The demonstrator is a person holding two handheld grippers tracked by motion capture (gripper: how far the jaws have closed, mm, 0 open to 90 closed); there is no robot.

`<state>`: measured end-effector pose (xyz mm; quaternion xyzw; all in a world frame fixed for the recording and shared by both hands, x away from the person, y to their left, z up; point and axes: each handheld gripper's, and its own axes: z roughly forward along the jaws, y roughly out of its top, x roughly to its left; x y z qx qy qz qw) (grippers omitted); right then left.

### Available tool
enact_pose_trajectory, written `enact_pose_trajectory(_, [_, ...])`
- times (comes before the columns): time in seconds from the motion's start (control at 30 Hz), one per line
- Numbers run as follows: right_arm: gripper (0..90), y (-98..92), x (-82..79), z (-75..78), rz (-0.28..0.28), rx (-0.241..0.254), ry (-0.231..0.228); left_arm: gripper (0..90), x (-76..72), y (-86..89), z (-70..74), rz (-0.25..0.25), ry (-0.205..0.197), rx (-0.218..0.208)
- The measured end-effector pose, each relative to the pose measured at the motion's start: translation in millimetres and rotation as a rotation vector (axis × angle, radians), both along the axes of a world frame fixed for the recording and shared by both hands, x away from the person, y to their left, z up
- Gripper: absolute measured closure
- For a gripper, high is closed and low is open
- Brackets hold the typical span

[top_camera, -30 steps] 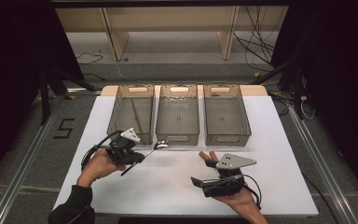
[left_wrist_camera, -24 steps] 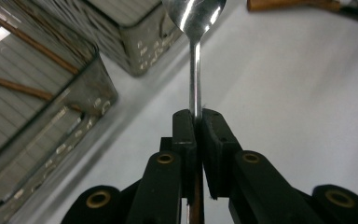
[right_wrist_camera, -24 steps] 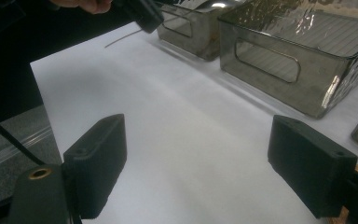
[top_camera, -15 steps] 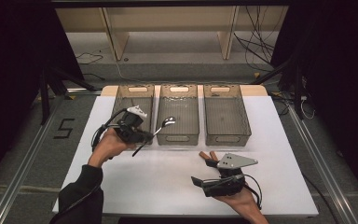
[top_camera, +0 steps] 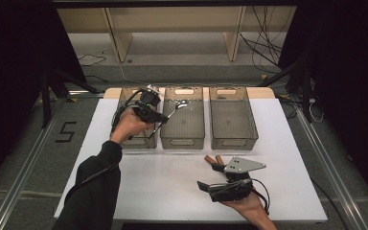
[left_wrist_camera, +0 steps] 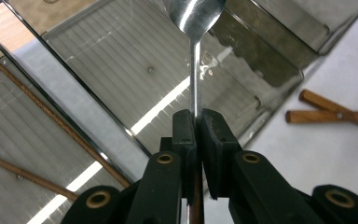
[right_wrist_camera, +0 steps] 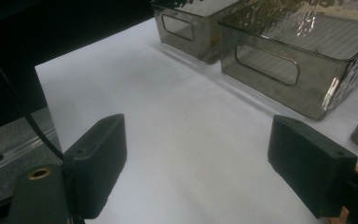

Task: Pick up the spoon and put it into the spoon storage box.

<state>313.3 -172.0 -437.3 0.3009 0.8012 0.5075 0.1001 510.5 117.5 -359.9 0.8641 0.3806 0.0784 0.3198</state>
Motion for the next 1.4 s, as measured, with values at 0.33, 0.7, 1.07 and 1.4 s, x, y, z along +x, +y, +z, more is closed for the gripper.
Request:
enact_pose_trajectory(0.33, [20.3,-0.3,-0.2,0.2,0.004,0.002,0.001,84.1,24.0,-13.3,2.5,0.036,-0.007,-0.005])
enact_pose_trajectory(0.7, [20.3,-1.0,-1.0,1.4,0.007,0.005,0.0,84.1,35.1,-31.7,1.7,0.048,-0.001,-0.019])
enact_pose_trajectory(1.07, [20.3,-1.0,-1.3,1.7,0.006,0.007,-0.003,84.0,39.3,-37.6,-20.0,0.067,0.031,-0.019])
enact_pose_trajectory(1.4, [20.3,-0.8,-1.5,1.7,0.008,0.006,-0.001,83.6,38.9,-40.1,-24.1,0.076,0.028,-0.032])
